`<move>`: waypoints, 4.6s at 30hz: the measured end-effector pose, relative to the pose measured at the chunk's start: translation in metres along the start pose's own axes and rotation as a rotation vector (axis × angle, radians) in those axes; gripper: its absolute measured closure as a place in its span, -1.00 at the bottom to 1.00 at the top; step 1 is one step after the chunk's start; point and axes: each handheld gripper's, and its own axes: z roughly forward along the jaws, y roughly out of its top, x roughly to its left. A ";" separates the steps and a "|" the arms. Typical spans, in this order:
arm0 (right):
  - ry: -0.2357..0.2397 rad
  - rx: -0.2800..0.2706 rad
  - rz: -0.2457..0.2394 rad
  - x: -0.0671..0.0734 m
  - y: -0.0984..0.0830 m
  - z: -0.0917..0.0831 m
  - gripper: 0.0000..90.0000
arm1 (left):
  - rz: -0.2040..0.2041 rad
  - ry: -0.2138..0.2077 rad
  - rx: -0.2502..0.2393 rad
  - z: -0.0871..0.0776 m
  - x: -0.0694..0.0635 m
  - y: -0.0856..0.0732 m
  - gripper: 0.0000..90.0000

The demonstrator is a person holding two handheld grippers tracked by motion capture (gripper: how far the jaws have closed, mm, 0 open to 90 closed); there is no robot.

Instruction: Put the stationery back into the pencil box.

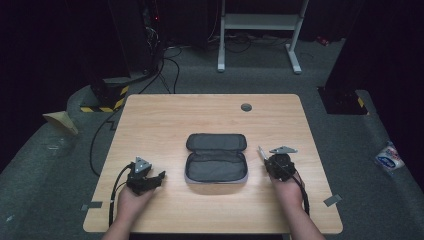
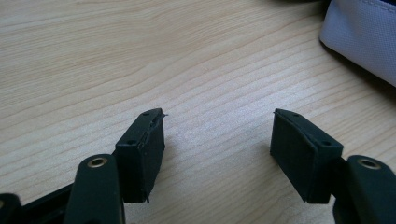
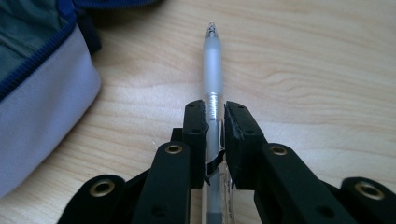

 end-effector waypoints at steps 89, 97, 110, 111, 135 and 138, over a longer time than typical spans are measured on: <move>0.443 -0.165 -0.524 0.129 0.060 -0.004 0.74 | 0.021 -0.010 -0.004 0.000 -0.003 0.000 -0.20; 0.468 -0.137 -0.515 0.132 0.051 -0.002 0.74 | 0.021 -0.028 -0.002 0.000 -0.002 0.000 -0.21; 0.493 -0.091 -0.511 0.136 0.051 0.009 0.53 | 0.025 -0.035 0.000 0.000 -0.003 0.000 -0.22; 0.500 -0.087 -0.500 0.135 0.052 0.009 0.55 | 0.024 -0.035 0.000 0.000 -0.003 0.000 -0.22; 0.374 -0.227 -0.310 0.097 0.047 -0.013 -0.13 | 0.029 -0.035 -0.001 0.000 -0.003 0.000 -0.23; 0.347 -0.244 -0.279 0.084 0.045 -0.016 -0.20 | 0.027 -0.036 0.000 0.000 -0.003 0.000 -0.23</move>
